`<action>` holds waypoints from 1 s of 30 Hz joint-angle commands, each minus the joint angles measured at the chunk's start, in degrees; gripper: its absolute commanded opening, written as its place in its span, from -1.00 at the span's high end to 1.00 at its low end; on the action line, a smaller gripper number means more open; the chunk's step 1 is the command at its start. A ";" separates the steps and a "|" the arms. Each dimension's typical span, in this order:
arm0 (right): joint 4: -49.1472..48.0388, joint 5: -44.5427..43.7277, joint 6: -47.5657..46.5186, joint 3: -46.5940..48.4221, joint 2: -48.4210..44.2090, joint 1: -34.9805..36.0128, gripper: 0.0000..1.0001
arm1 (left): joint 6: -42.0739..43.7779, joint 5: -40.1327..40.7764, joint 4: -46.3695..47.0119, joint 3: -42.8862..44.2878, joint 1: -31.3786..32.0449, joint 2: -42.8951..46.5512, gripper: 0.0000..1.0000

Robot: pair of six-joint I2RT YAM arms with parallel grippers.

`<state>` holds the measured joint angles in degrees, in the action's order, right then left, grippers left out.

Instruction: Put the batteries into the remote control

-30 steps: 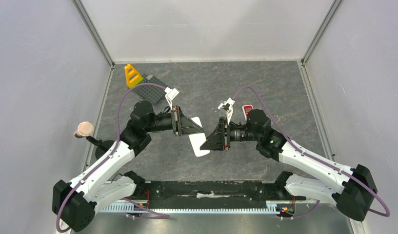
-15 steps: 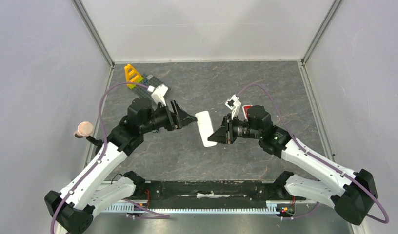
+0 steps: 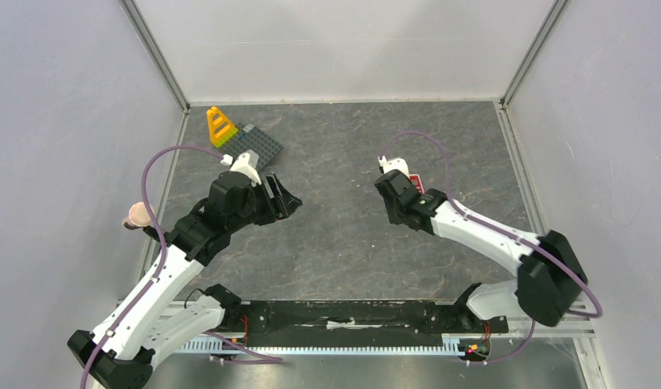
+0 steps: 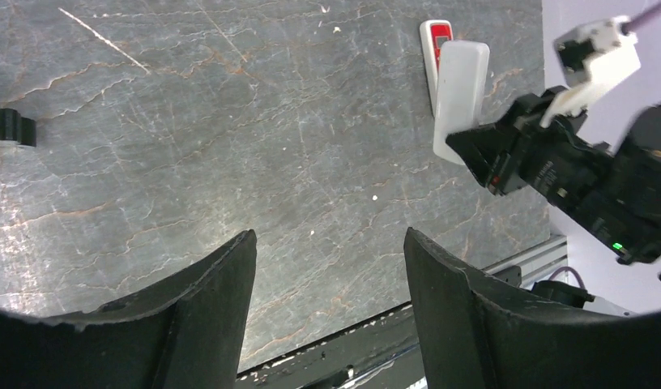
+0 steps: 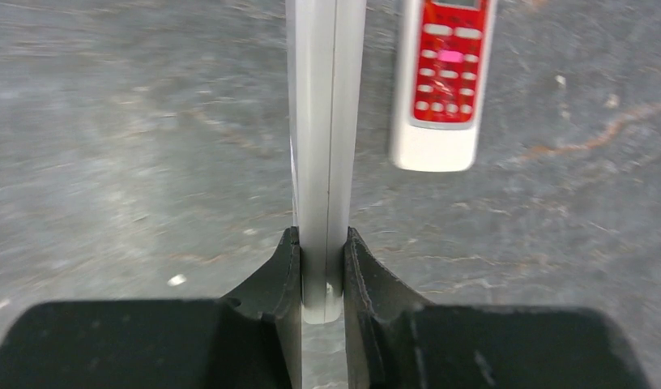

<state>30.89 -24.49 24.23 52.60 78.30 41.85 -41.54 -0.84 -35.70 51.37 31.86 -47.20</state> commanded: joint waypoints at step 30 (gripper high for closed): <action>-2.95 -4.65 1.70 2.78 16.54 3.59 -0.12 | -3.07 5.90 -12.67 4.79 -0.12 -1.67 -0.57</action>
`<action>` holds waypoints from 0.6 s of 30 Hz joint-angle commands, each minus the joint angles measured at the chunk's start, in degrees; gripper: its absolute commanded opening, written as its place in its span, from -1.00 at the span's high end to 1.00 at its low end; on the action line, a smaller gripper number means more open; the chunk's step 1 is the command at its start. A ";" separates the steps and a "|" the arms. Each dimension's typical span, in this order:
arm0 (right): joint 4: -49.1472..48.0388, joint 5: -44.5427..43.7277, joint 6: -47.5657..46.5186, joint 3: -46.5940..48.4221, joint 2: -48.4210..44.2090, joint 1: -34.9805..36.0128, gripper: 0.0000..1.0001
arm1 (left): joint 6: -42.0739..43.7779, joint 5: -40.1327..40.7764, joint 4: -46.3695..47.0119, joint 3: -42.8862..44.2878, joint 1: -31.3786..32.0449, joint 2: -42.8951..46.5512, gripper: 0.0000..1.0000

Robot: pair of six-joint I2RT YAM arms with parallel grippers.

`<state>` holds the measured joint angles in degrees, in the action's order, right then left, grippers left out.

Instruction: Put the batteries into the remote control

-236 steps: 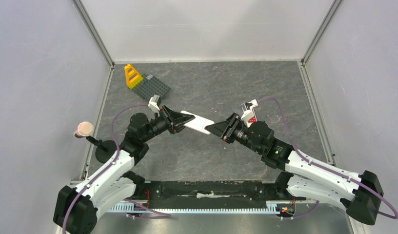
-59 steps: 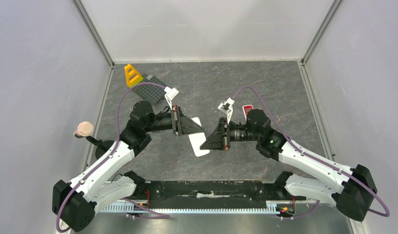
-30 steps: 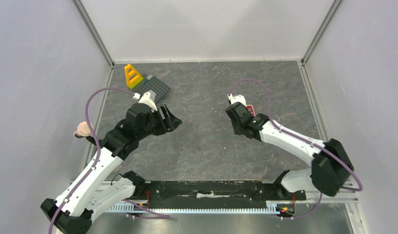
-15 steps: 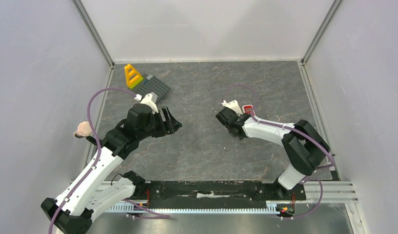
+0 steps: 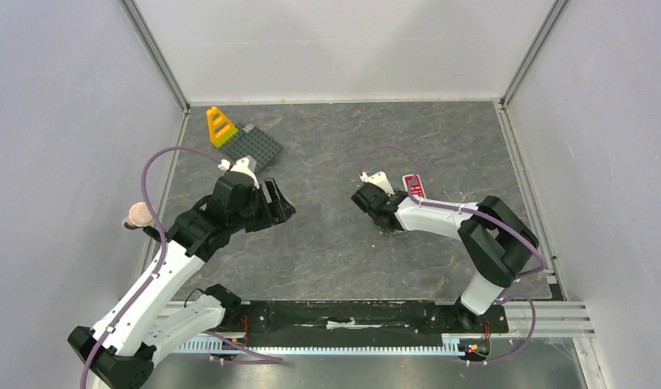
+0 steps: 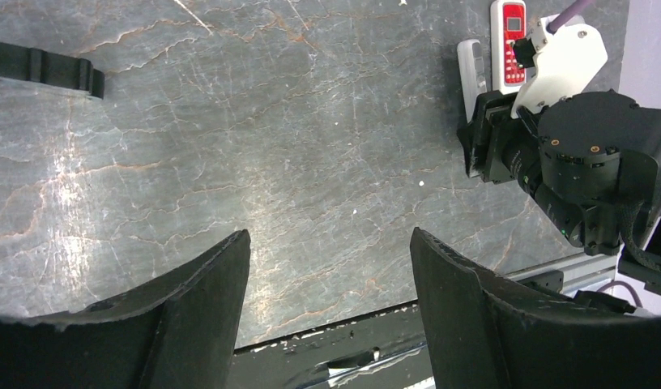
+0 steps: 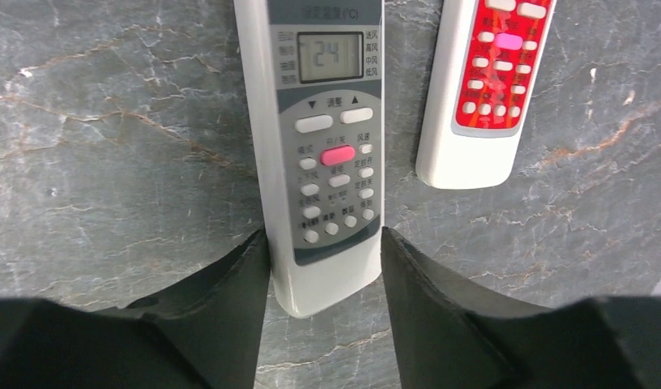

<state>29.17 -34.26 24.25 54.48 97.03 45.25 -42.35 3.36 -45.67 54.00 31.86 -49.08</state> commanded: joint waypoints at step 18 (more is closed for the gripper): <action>-0.48 -2.28 7.00 -16.03 -52.33 -3.80 -0.96 | 2.16 3.97 -10.05 1.80 -0.12 14.06 -0.58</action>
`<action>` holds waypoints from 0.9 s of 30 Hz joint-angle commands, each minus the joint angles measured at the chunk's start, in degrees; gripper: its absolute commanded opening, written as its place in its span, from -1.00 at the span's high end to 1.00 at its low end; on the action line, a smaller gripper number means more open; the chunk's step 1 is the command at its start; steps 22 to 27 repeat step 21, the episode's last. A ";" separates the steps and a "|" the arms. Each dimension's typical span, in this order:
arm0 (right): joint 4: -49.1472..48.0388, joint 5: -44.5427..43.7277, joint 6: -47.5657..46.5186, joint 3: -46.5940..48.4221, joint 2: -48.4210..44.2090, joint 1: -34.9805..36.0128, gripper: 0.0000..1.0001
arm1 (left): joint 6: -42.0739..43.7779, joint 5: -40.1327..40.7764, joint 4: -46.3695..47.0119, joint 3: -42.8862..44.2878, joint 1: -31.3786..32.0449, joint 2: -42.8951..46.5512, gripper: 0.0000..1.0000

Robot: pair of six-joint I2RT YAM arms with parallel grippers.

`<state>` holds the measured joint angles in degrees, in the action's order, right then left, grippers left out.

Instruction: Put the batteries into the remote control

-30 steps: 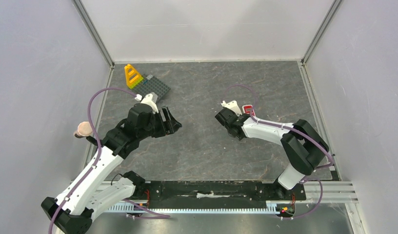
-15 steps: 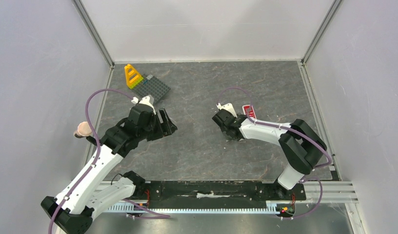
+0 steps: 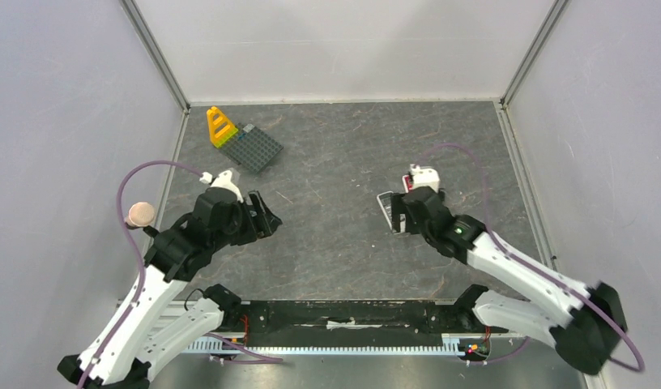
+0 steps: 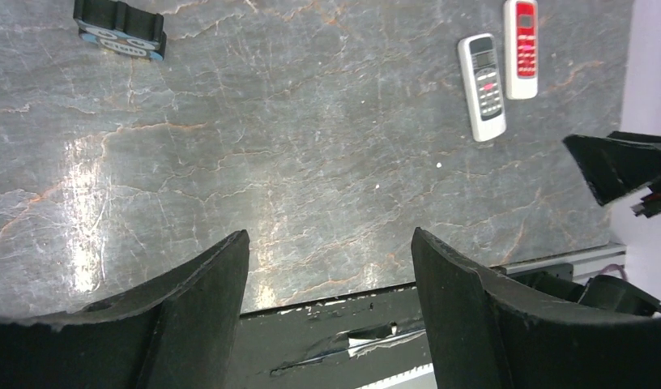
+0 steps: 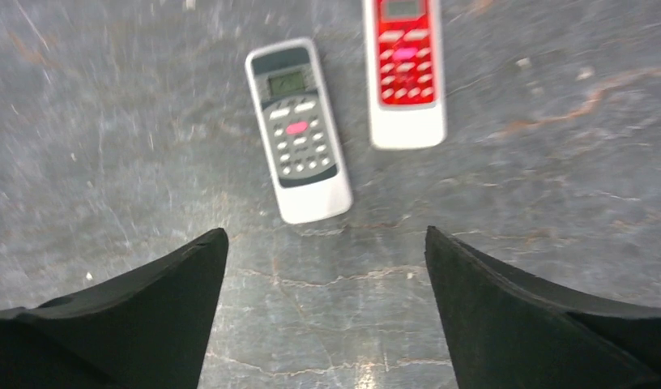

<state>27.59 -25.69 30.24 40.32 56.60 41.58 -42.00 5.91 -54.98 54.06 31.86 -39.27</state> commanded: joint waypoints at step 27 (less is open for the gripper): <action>16.17 -31.22 0.50 9.42 -49.71 -0.14 -0.96 | -0.71 0.40 -1.60 -4.02 -0.10 17.43 -0.60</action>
